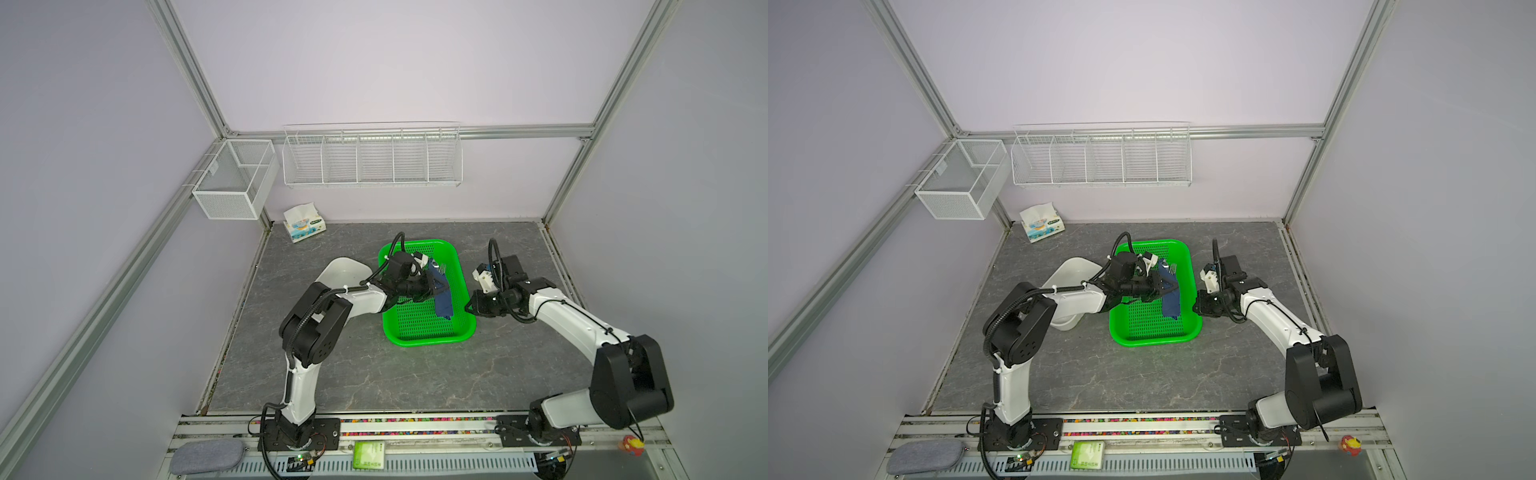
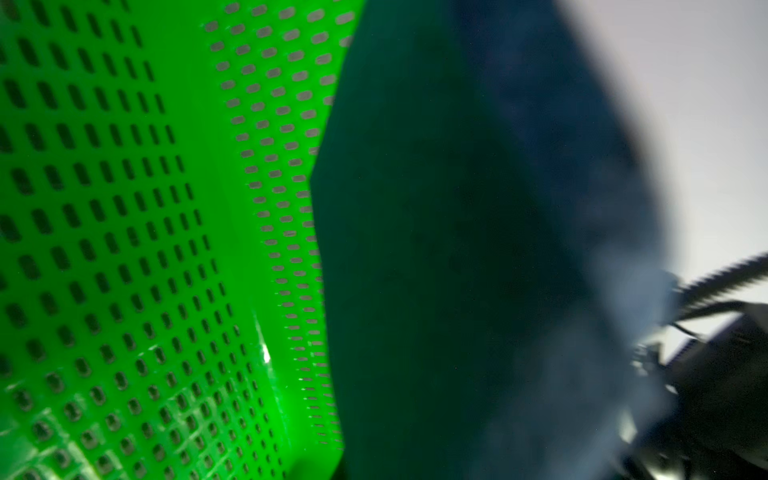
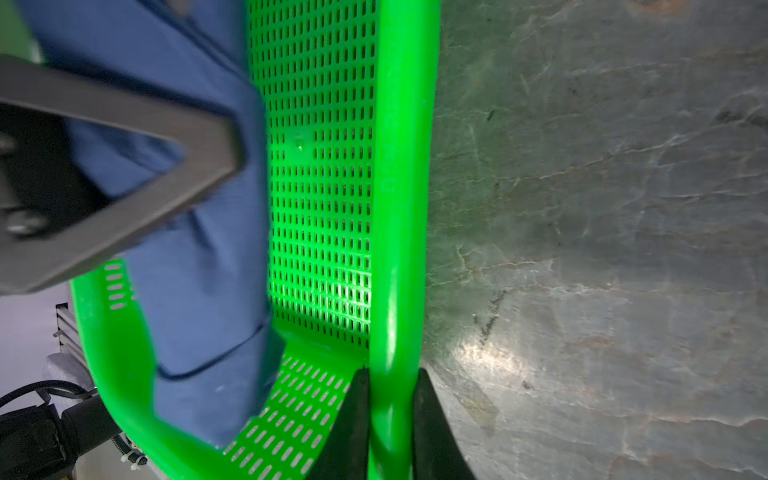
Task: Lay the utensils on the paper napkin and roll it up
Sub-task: 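Open the right gripper to the basket rim while the left carries the bundle over, then lower the bundle into the basket with the left gripper while the right holds the rim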
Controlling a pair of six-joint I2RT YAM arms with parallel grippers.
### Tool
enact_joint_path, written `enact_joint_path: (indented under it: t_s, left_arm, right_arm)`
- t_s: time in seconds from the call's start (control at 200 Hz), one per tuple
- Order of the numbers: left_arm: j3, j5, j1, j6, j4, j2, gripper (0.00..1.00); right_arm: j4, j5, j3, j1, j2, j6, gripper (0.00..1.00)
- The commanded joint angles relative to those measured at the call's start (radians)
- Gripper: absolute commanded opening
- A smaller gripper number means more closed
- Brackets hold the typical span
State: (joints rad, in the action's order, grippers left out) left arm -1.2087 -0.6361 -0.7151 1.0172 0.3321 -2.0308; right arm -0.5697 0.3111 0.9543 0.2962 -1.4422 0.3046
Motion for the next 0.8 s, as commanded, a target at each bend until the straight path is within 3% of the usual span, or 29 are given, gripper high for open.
enact_joint_path:
  t_s: [0.0, 0.795]
  left_arm:
    - [-0.048, 0.046, -0.010, -0.022, -0.031, -0.016, 0.00]
    - [-0.142, 0.056, -0.010, -0.047, -0.037, -0.196, 0.00]
  right_arm:
    - [-0.035, -0.044, -0.029, 0.026, -0.008, 0.047, 0.09]
    - [-0.031, -0.089, -0.014, 0.089, 0.037, 0.133, 0.10]
